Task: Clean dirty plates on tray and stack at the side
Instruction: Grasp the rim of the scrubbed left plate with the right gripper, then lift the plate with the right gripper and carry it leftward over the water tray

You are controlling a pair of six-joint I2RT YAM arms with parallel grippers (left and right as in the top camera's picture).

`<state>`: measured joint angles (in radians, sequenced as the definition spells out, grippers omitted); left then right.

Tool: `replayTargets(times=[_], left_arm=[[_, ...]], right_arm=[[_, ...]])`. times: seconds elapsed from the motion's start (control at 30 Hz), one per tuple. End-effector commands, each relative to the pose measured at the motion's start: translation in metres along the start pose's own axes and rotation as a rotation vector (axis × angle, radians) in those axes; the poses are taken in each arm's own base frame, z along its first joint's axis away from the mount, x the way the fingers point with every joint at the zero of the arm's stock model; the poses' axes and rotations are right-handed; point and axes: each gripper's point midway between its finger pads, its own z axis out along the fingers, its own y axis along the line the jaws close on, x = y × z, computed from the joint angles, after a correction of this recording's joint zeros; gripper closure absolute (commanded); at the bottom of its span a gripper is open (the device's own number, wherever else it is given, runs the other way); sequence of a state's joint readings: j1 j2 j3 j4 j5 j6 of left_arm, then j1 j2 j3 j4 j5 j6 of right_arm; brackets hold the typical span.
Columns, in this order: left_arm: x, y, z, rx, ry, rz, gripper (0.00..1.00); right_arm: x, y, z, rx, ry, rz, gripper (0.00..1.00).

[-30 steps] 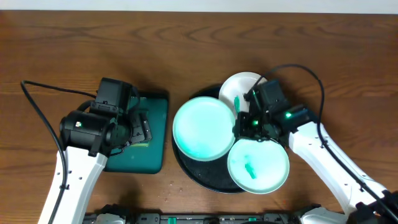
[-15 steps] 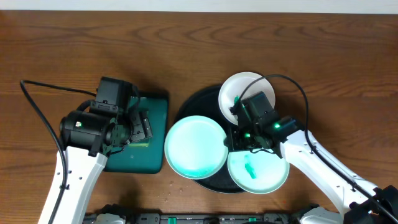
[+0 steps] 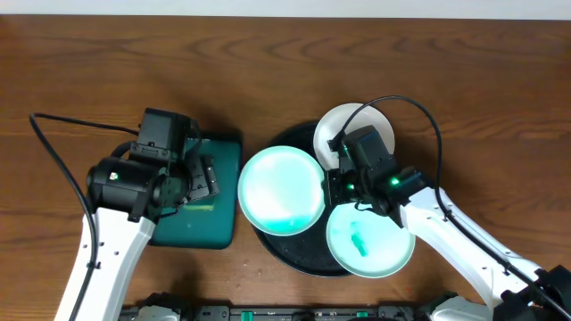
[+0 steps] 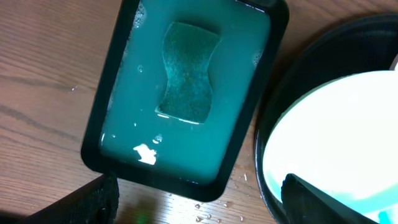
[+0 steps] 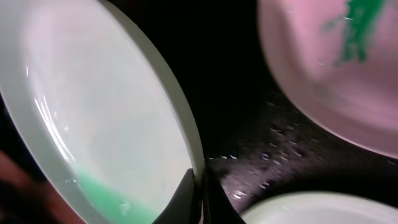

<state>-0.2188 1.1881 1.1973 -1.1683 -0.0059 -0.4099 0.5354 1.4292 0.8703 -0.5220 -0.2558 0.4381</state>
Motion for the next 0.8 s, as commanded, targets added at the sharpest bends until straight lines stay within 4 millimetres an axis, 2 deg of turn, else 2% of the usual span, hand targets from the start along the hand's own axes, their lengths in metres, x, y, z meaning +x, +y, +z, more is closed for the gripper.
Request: replayTargets(times=[0.0,0.17,0.27,0.4,0.53,0.77], left_arm=[[-0.002,0.001,0.004,-0.019,0.004,0.014,0.16],[-0.006,0.008,0.005,-0.057,-0.014,0.01,0.16],[-0.007,0.009,0.004,-0.064,-0.019,0.005,0.16],[-0.016,0.014,-0.002,-0.063,-0.043,-0.058,0.16],[-0.028,0.029,-0.012,-0.068,-0.069,-0.136,0.16],[-0.045,0.063,-0.037,-0.027,-0.092,-0.34,0.16]], right_arm=[[-0.021,-0.003,-0.016,0.08,-0.059,-0.046,0.99],[-0.036,-0.007,-0.038,0.178,-0.045,-0.07,0.99],[-0.049,-0.003,-0.043,0.206,-0.035,-0.092,0.99],[-0.067,0.003,-0.034,0.216,-0.013,-0.107,0.99],[-0.086,0.015,-0.02,0.213,0.002,-0.13,0.99],[-0.123,0.056,-0.007,0.185,-0.007,-0.202,0.99]])
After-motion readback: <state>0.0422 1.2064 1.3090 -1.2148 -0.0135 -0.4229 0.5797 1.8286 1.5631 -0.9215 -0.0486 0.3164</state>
